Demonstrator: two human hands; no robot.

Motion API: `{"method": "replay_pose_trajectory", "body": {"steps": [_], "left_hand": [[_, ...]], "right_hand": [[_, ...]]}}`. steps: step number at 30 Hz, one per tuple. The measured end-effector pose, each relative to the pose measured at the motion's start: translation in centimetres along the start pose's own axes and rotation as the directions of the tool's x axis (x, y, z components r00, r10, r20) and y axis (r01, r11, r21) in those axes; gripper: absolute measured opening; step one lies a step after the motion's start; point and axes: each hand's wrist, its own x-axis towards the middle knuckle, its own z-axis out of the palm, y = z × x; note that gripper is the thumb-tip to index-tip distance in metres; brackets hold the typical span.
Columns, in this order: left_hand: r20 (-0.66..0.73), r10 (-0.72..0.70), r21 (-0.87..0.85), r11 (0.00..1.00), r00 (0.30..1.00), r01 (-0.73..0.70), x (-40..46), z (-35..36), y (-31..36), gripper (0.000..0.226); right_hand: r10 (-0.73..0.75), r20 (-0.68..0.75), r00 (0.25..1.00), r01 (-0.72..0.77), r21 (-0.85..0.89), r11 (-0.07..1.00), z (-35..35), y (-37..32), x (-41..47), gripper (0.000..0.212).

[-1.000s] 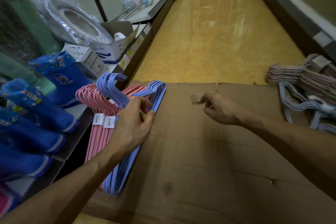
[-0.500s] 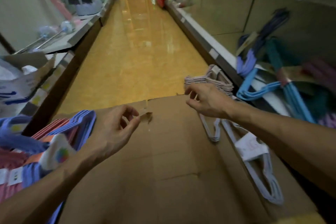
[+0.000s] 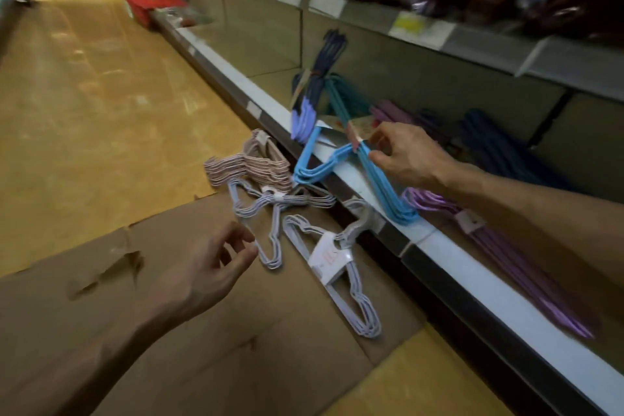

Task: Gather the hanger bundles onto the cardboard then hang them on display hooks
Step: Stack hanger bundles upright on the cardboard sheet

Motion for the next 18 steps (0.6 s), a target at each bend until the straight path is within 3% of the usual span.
{"method": "replay_pose_trajectory", "body": {"steps": [6,10,12,18], "left_hand": [[0.061,0.201,-0.110,0.975,0.978,-0.194,3.5,4.1,5.8,0.008],[0.057,0.285,-0.166,0.948,0.957,-0.272,4.4,6.6,9.3,0.007],[0.071,0.307,-0.197,0.937,0.949,-0.288,4.6,7.6,10.6,0.009],[0.100,0.355,-0.243,0.915,0.929,-0.323,6.1,9.9,13.4,0.010]], "right_hand": [[0.185,-0.014,0.983,-0.185,0.004,0.983,-3.5,6.8,-3.4,0.030],[0.362,-0.080,0.929,-0.363,-0.003,0.932,-6.2,12.3,-6.3,0.028],[0.442,-0.040,0.896,-0.443,-0.023,0.896,-7.2,15.4,-8.1,0.030],[0.608,0.179,0.773,-0.612,-0.038,0.790,-8.6,20.1,-12.5,0.068]]}}
